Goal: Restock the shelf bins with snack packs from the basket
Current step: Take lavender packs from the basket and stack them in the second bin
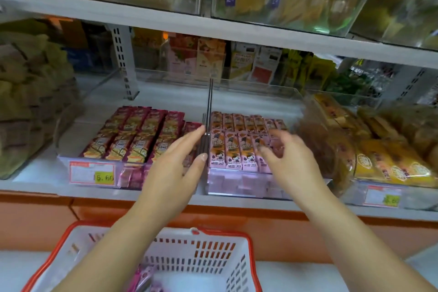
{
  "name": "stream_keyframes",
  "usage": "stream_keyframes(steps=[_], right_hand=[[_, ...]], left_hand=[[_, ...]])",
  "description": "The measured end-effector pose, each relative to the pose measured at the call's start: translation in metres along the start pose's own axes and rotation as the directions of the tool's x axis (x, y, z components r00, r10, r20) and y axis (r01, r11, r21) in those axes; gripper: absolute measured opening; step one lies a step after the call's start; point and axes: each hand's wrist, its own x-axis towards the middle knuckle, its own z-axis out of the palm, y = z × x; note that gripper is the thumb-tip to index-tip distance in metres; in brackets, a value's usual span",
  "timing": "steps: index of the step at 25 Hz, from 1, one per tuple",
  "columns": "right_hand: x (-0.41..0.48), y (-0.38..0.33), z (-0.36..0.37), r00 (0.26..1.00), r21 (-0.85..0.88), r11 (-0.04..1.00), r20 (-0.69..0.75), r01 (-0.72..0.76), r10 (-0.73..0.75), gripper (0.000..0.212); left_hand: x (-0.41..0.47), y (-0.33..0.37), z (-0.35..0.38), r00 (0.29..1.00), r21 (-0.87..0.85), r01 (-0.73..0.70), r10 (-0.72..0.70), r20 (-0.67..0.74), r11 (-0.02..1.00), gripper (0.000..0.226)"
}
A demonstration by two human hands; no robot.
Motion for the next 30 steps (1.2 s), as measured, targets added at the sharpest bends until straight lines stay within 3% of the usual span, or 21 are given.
stream_keyframes(steps=[2, 3, 5, 6, 8, 10, 12, 17, 19, 23, 26, 28, 30], right_hand=[[-0.04, -0.018, 0.0, 0.972, 0.179, 0.962, -0.147, 0.208, -0.183, 0.03], [-0.063, -0.024, 0.009, 0.967, 0.26, 0.932, -0.102, 0.252, -0.233, 0.024], [-0.104, -0.022, 0.049, 0.959, 0.309, 0.933, 0.151, 0.184, -0.239, 0.016], [-0.119, -0.015, 0.076, 0.929, 0.273, 0.955, 0.31, 0.115, -0.201, 0.017], [-0.142, 0.012, 0.135, 0.781, 0.111, 0.993, 0.623, -0.044, -0.035, 0.023], [-0.164, 0.054, 0.196, 0.597, -0.072, 0.977, 0.781, -0.2, 0.18, 0.028], [-0.188, 0.088, 0.242, 0.522, -0.204, 0.939, 0.789, -0.277, 0.325, 0.036], [-0.225, 0.102, 0.3, 0.412, -0.236, 0.884, 0.816, -0.403, 0.405, 0.064], [-0.229, 0.101, 0.316, 0.386, -0.241, 0.868, 0.821, -0.434, 0.421, 0.073], [-0.237, 0.106, 0.334, 0.418, -0.317, 0.858, 0.77, -0.405, 0.482, 0.091], [-0.24, 0.105, 0.334, 0.417, -0.306, 0.85, 0.768, -0.428, 0.486, 0.084], [-0.241, 0.104, 0.327, 0.421, -0.266, 0.823, 0.756, -0.502, 0.501, 0.063], [-0.239, 0.097, 0.311, 0.422, -0.148, 0.752, 0.751, -0.642, 0.508, 0.046]], left_hand=[[-0.029, -0.007, -0.009, 0.994, -0.119, -0.023, 0.01, -0.105, 0.993, 0.041], [-0.05, -0.02, -0.009, 0.991, -0.125, 0.006, -0.023, -0.131, 0.992, 0.036], [-0.102, -0.065, 0.001, 0.969, -0.164, 0.232, -0.242, -0.042, 0.959, 0.029], [-0.125, -0.088, 0.008, 0.922, -0.22, 0.386, -0.385, 0.049, 0.896, 0.026], [-0.172, -0.135, 0.02, 0.76, -0.198, 0.648, -0.604, 0.241, 0.736, 0.026], [-0.21, -0.165, 0.027, 0.62, -0.061, 0.764, -0.705, 0.344, 0.643, 0.028], [-0.233, -0.177, 0.03, 0.541, 0.025, 0.8, -0.737, 0.405, 0.6, 0.029], [-0.247, -0.184, 0.035, 0.394, 0.121, 0.856, -0.786, 0.476, 0.503, 0.036], [-0.244, -0.182, 0.037, 0.375, 0.16, 0.848, -0.786, 0.492, 0.505, 0.038], [-0.243, -0.183, 0.038, 0.366, 0.186, 0.845, -0.795, 0.483, 0.502, 0.037], [-0.247, -0.19, 0.041, 0.354, 0.178, 0.858, -0.805, 0.477, 0.482, 0.036], [-0.249, -0.194, 0.043, 0.328, 0.186, 0.869, -0.816, 0.476, 0.458, 0.036], [-0.246, -0.191, 0.043, 0.346, 0.212, 0.847, -0.808, 0.477, 0.487, 0.037]])
